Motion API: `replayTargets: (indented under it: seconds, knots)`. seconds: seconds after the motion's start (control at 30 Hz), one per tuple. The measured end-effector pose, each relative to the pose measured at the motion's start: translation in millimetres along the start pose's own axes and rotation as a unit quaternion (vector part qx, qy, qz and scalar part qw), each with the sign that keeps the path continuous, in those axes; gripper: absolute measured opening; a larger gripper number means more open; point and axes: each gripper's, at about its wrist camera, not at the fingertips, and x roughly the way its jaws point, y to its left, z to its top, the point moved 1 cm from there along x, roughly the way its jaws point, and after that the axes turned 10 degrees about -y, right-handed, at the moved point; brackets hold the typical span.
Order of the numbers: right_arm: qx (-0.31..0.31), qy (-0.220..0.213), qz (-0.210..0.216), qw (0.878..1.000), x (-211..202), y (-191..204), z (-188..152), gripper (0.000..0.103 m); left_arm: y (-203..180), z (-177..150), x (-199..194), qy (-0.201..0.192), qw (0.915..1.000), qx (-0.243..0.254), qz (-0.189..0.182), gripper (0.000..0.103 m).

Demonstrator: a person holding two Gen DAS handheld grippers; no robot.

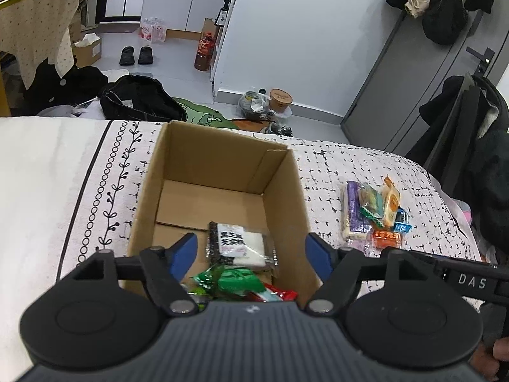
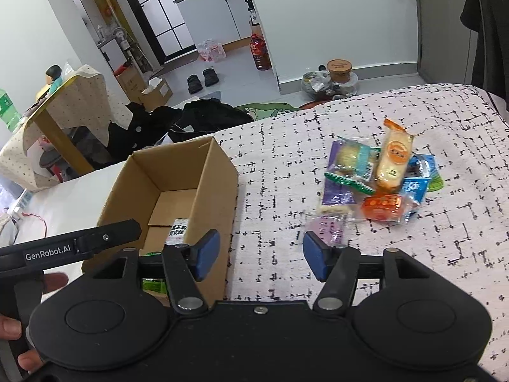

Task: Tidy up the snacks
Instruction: 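Withdraw both tools from the box toward the snack pile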

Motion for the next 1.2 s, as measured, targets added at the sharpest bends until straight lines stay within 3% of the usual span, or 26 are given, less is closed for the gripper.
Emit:
replayTargets:
  seconds: [0.17,0.43,0.67,1.03,1.2]
  knots:
    - [0.004,-0.004,-0.004,1.0,-7.4,-9.3,1.5,0.065,-15.0,-3.2,-1.2,-0.004,0.9999,0.011,-0.004,0.079]
    - [0.002,-0.014,-0.011,1.0,-19.0,-26.6,6.3,0.083,-32.3,1.7,0.3,-0.02,0.9994,0.027,-0.014,0.103]
    - [0.015,-0.028,-0.027,0.999,-26.2,-45.0,10.9,0.096,-50.3,11.6,7.8,-0.037,0.9987,0.027,-0.021,0.103]
    - [0.032,-0.042,-0.036,0.998,-30.5,-72.9,14.0,0.101,-94.7,5.4,17.0,-0.045,0.9953,0.068,-0.053,0.103]
    - [0.044,-0.046,-0.031,0.997,-33.4,-88.3,14.9,0.101,-108.7,-0.6,25.1,-0.024,0.9953,0.077,-0.055,0.103]
